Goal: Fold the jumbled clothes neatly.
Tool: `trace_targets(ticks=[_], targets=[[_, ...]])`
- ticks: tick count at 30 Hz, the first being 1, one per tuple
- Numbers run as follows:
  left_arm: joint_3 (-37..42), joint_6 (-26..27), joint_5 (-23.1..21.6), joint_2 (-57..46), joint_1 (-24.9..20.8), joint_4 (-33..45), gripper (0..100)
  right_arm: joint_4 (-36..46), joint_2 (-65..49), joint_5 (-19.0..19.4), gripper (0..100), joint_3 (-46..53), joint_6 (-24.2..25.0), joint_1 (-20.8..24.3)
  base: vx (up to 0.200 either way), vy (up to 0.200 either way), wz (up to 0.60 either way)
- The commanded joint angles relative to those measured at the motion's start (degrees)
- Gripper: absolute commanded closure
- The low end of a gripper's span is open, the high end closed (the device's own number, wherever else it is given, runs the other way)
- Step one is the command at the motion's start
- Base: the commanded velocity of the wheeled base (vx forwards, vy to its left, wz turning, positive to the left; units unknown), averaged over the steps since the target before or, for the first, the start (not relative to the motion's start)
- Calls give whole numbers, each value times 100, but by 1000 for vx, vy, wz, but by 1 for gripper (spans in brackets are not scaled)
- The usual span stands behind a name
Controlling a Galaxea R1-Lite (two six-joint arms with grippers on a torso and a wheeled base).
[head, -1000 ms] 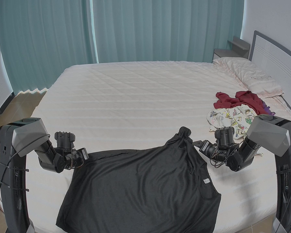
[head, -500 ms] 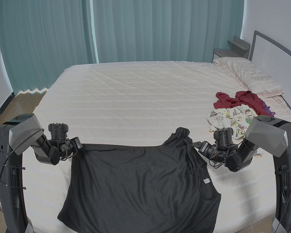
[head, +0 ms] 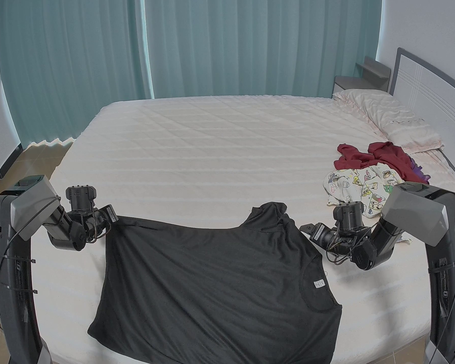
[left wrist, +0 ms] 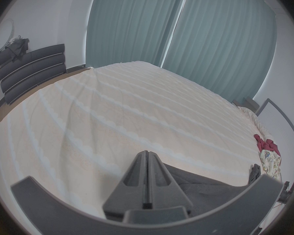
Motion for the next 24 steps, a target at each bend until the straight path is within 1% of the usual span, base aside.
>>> trace_targets(ticks=[1, 6, 8, 12, 13, 14, 18, 24], targets=[[-114, -7, 9, 153, 10, 4, 100, 2, 133, 2, 0, 0, -122, 5, 0, 0, 0], [-211, -16, 26, 215, 10, 13, 100, -15, 335, 37, 0, 88, -869, -65, 0, 0, 0], [-211, -16, 44, 232, 10, 13, 100, -15, 335, 143, 0, 96, -957, -74, 0, 0, 0], [-193, -16, 44, 267, 10, 13, 100, 11, 326, 380, 0, 96, -975, -74, 0, 0, 0], [-193, -16, 53, 267, 10, 13, 100, 11, 326, 389, 0, 96, -975, -74, 0, 0, 0], [-185, -16, 44, 276, 10, 13, 100, 2, 344, 433, 100, 44, -984, -74, 0, 0, 0], [-185, -16, 53, 320, 10, 4, 100, -7, 361, 424, 100, -35, -984, -92, 0, 0, 0], [-211, -16, 53, 346, 10, 4, 100, -279, 300, 450, 100, -44, -887, -382, 0, 0, 0]])
